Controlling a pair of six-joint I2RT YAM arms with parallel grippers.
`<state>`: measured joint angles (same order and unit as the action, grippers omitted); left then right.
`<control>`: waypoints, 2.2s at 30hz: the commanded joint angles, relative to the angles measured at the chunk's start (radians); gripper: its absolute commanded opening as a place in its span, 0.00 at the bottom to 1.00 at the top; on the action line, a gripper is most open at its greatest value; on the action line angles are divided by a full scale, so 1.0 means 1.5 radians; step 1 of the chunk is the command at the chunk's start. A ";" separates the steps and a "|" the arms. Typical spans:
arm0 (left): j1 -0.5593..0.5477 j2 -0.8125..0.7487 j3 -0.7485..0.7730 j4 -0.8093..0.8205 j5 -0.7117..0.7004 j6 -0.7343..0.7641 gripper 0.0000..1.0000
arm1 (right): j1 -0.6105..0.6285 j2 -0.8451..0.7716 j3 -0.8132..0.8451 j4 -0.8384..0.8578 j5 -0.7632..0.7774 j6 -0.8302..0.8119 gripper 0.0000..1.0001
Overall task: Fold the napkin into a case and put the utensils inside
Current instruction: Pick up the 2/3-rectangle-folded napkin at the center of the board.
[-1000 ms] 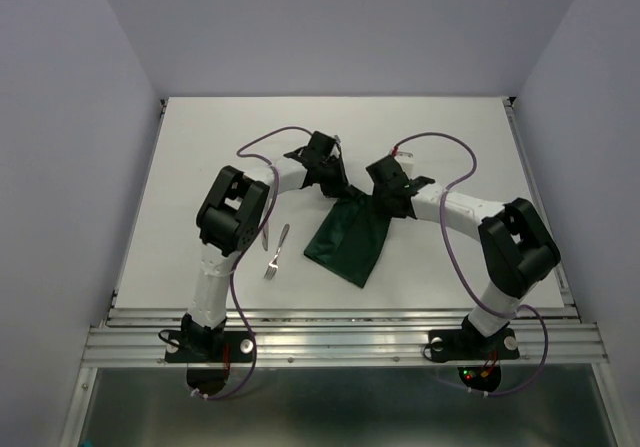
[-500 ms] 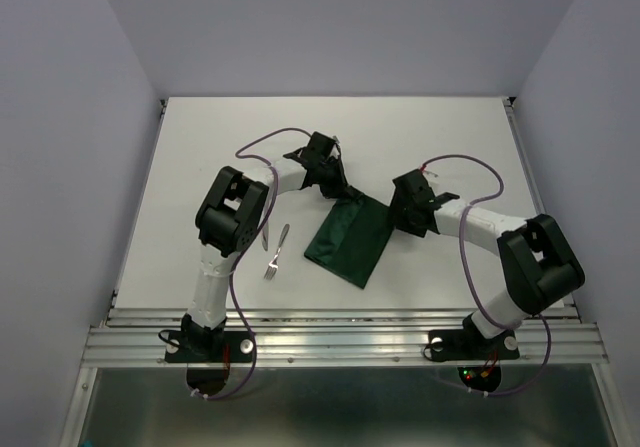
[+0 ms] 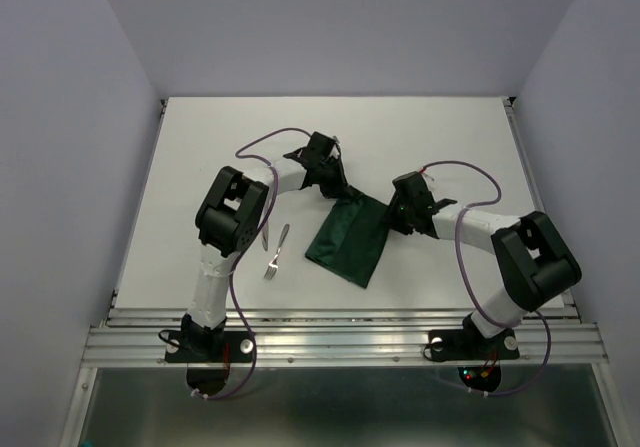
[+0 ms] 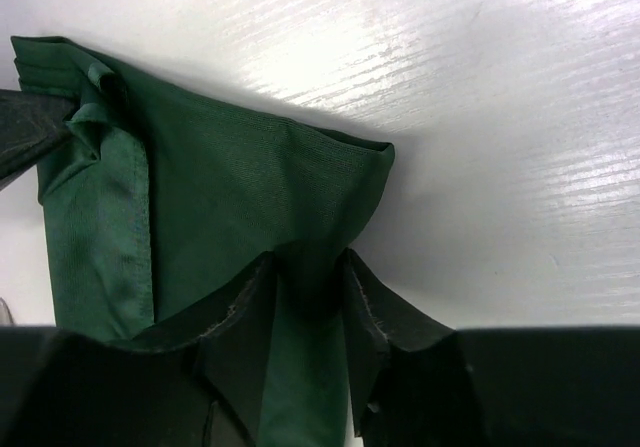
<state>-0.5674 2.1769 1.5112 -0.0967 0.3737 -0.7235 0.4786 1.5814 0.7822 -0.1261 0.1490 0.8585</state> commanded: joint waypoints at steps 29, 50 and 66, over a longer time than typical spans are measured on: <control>-0.002 -0.042 -0.009 -0.051 0.003 -0.033 0.00 | 0.007 0.033 0.055 -0.091 0.153 -0.062 0.36; -0.006 -0.071 -0.002 -0.012 0.053 -0.023 0.00 | 0.007 0.041 0.071 -0.092 0.138 -0.062 0.36; -0.009 -0.030 0.039 0.009 0.101 -0.015 0.00 | 0.007 0.057 0.078 -0.092 0.131 -0.060 0.37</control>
<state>-0.5728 2.1441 1.5101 -0.1085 0.4828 -0.7666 0.4866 1.6398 0.8757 -0.2363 0.3397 0.7742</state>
